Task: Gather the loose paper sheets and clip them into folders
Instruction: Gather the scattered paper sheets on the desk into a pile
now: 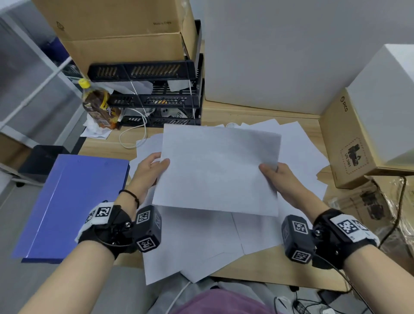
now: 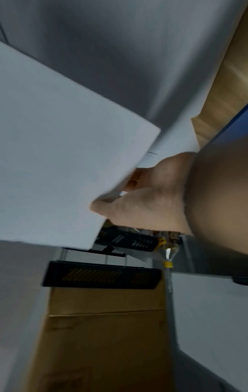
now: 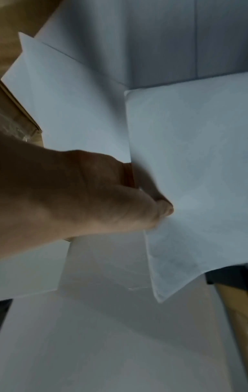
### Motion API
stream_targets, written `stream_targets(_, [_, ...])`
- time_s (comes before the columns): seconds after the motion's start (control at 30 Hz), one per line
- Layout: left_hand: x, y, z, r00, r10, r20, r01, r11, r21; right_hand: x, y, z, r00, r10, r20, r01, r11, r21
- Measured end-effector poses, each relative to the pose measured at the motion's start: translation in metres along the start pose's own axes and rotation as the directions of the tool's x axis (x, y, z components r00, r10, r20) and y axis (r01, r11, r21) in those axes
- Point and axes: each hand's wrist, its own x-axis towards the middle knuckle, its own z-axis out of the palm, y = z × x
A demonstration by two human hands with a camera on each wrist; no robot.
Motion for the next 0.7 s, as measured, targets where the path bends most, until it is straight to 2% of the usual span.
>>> stream_targets(0.1, [-0.004, 0.005, -0.011, 0.989, -0.07, 0.132, 0.093, 0.98, -0.177, 0.003, -0.005, -0.002, 0.998, 0.018, -0.059, -0.007, 0.984, 0.177])
stream_targets(0.17, [-0.008, 0.005, -0.008, 0.973, -0.07, 0.222, 0.139, 0.94, -0.311, 0.006, -0.004, 0.005, 0.994, 0.048, -0.097, -0.018, 0.956, 0.294])
stream_targets(0.23, [-0.012, 0.006, 0.006, 0.962, -0.051, 0.268, 0.15, 0.919, -0.365, 0.008, -0.003, 0.02, 0.992, 0.07, -0.107, -0.026, 0.932, 0.362])
stream_targets(0.33, [-0.013, 0.007, 0.037, 0.972, -0.073, 0.221, 0.142, 0.939, -0.313, 0.007, 0.003, 0.053, 0.991, 0.12, -0.053, -0.09, 0.917, 0.39])
stream_targets(0.43, [-0.012, 0.001, 0.056, 0.976, -0.184, 0.117, 0.212, 0.925, -0.314, 0.005, 0.015, 0.075, 0.985, 0.173, -0.003, -0.158, 0.904, 0.397])
stream_targets(0.57, [-0.017, -0.023, 0.06, 0.955, -0.243, 0.168, 0.277, 0.936, -0.216, 0.0, 0.027, 0.069, 0.978, 0.203, 0.053, -0.208, 0.909, 0.361])
stream_targets(0.63, [-0.016, -0.033, 0.06, 0.953, -0.268, 0.14, 0.293, 0.935, -0.198, -0.003, 0.031, 0.057, 0.975, 0.204, 0.086, -0.221, 0.919, 0.325])
stream_targets(0.7, [-0.01, -0.042, 0.055, 0.947, -0.308, 0.096, 0.32, 0.934, -0.161, -0.002, 0.032, 0.044, 0.977, 0.202, 0.073, -0.215, 0.906, 0.364])
